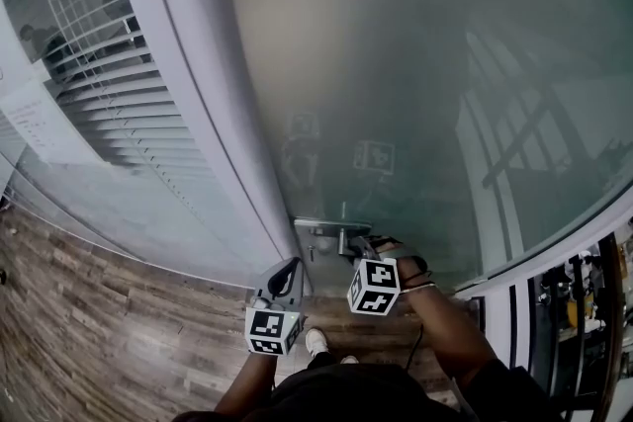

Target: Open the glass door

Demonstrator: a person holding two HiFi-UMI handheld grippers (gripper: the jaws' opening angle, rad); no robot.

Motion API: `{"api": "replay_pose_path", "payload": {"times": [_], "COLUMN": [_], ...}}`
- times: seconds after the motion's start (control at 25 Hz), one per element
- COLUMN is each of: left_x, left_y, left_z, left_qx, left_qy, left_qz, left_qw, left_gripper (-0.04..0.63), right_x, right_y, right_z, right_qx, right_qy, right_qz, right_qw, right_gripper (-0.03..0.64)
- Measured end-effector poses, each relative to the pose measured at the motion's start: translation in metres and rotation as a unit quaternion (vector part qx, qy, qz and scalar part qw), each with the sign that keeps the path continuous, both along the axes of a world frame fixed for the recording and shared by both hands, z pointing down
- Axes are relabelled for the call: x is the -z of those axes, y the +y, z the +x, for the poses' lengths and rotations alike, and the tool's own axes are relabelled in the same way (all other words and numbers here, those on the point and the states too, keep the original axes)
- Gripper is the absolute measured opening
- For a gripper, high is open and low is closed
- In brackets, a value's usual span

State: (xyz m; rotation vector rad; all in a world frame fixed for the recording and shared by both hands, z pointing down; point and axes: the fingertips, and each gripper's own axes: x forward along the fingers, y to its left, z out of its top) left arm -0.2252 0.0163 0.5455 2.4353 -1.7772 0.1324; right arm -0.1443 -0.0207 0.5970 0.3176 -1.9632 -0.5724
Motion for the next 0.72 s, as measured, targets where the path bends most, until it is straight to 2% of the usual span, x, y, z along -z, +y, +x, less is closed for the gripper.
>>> {"api": "replay_pose_path", "payload": {"times": [0.12, 0.4, 0.52, 0.64, 0.72], "left_x": [-0.002, -0.004, -0.006, -0.008, -0.008], "left_y": [0.003, 0.009, 0.013, 0.015, 0.015], "left_z": [-0.001, -0.002, 0.002, 0.004, 0.006], "left_qx": [0.000, 0.000, 0.001, 0.002, 0.001], "left_qy": [-0.001, -0.002, -0.002, -0.001, -0.001], "left_qz": [-0.003, -0.009, -0.012, -0.015, -0.015], "left_qw": [1.0000, 1.0000, 0.9999, 0.9999, 0.9999], "left_gripper": [0.002, 0.002, 0.002, 0.002, 0.002], "right_x": [0.000, 0.005, 0.008, 0.011, 0.013], "right_y": [0.000, -0.002, -0.002, -0.002, -0.002], "right_z": [-0.003, -0.014, -0.015, -0.020, -0.021], "right_qx": [0.000, -0.001, -0.002, -0.003, -0.003], "right_qy": [-0.019, -0.108, -0.170, -0.244, -0.267], "right_qz": [0.001, -0.008, -0.006, -0.001, 0.002], "right_qw": [1.000, 0.994, 0.985, 0.970, 0.964], "right_gripper": [0.021, 0.020, 0.020, 0.020, 0.020]}}
